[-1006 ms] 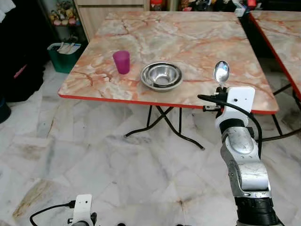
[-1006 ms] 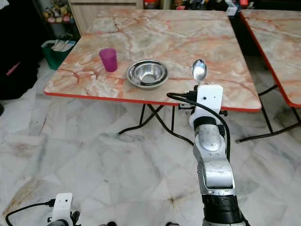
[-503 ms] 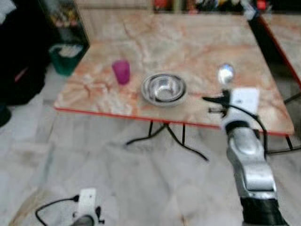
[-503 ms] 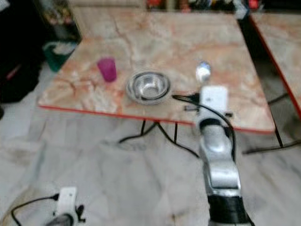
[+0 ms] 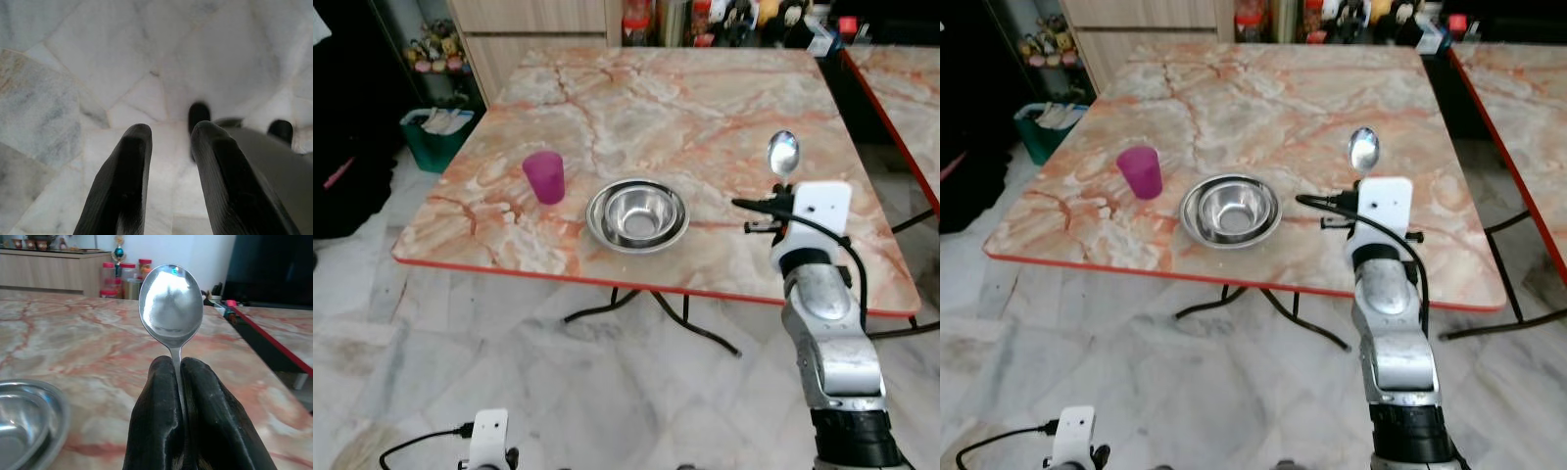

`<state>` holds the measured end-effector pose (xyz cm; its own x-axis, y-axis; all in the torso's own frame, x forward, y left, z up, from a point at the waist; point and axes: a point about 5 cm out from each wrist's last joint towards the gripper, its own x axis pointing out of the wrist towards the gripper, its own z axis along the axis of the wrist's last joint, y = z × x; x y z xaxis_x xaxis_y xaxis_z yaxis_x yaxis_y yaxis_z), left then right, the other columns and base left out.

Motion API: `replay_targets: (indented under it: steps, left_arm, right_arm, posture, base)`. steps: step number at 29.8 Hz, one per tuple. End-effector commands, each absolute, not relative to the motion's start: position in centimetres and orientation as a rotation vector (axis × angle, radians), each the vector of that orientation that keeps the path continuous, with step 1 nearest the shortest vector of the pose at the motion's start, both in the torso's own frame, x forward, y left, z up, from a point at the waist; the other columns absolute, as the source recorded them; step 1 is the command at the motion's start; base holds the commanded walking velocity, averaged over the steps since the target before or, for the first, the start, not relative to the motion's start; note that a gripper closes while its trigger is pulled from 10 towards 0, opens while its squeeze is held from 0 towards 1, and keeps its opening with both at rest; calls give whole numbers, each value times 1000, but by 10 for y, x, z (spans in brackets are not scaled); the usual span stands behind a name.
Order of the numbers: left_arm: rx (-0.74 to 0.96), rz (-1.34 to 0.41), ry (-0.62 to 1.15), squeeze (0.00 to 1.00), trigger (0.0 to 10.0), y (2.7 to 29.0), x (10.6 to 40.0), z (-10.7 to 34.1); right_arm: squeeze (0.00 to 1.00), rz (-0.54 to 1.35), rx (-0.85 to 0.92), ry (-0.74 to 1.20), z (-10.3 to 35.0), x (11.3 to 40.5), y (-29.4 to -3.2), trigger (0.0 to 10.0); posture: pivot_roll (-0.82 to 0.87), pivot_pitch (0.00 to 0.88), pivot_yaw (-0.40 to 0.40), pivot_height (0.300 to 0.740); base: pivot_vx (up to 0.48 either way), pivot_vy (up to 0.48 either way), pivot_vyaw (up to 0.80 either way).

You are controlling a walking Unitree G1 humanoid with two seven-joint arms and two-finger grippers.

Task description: Setting the table

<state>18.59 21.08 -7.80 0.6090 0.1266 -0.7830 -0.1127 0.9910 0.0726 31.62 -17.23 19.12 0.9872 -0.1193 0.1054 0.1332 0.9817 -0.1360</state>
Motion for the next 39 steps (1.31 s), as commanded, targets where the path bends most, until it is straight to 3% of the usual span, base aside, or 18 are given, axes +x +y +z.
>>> replay_targets:
  steps: [1,15,39]
  left_arm:
    - [22,160,939,0,10000,220,176,-81]
    - [34,155,980,0,10000,225,169,-84]
    - [29,129,1008,0,10000,199,167,-90]
  right_arm:
    - [0,-103,-133,-110,194,316,-164,10000]
    - [0,-115,-133,-105,192,315,-167,10000]
    - [0,-59,-127,161,142,314,-164,10000]
  posture:
    - [-48,180,24,740]
    - [-51,193,31,740]
    - [-46,183,36,740]
  base:
    - [356,0,0]
    - [354,0,0]
    - [0,0,0]
